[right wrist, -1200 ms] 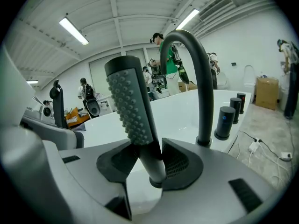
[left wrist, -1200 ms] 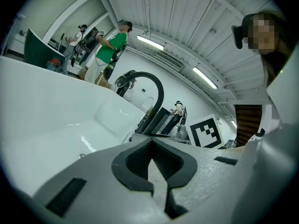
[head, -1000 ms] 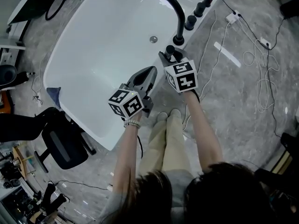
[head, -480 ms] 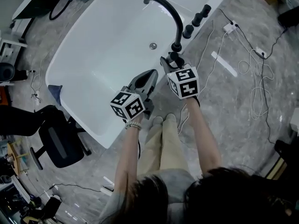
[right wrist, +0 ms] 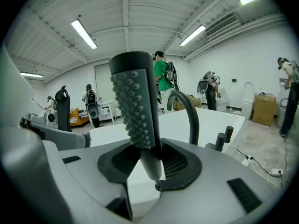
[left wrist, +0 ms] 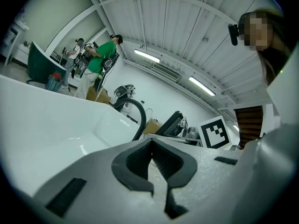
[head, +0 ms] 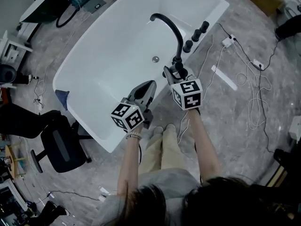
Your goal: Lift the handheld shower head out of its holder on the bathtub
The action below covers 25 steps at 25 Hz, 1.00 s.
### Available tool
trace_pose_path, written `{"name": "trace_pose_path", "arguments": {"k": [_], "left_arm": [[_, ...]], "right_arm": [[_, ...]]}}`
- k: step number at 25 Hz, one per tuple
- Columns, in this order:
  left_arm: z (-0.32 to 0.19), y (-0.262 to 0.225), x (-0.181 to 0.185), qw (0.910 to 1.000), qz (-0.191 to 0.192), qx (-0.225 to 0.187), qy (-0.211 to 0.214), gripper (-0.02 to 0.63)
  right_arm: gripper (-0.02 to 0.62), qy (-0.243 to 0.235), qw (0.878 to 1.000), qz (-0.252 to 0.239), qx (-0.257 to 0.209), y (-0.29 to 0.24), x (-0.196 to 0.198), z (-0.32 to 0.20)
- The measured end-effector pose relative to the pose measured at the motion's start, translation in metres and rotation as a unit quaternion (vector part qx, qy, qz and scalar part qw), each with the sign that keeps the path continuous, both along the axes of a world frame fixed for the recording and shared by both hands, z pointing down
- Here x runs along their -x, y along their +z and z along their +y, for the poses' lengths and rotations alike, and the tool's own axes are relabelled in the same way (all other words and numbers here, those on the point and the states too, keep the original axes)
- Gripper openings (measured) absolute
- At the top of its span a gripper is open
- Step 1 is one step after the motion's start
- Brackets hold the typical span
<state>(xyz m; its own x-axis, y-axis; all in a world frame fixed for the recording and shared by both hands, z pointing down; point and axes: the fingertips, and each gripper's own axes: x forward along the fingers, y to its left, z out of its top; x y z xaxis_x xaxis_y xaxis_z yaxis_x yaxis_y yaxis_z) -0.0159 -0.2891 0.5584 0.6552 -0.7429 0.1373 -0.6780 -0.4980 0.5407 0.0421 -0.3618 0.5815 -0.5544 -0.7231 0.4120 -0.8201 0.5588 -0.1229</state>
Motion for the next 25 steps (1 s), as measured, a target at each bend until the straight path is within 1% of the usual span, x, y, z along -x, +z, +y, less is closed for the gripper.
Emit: {"name": "trace_pose_path", "arguments": {"k": [9,16,25], "left_arm": [[0.02,-0.053,0.001,0.9995,-0.009,-0.03,0.009,0.005],[0.027,-0.095,0.005,0.9981,-0.01,-0.061,0.004,0.005],[0.043,-0.13,0.019,0.9959,-0.019,-0.088,0.002,0.005]], "right_arm": [[0.133,-0.029,0.999,0.004,-0.033,-0.065,0.009,0.026],[0.133,-0.018,0.999,-0.019,-0.04,-0.107,0.011,0.038],[0.133,-0.026,0.998,-0.025,-0.053,-0.143,0.022,0.06]]}}
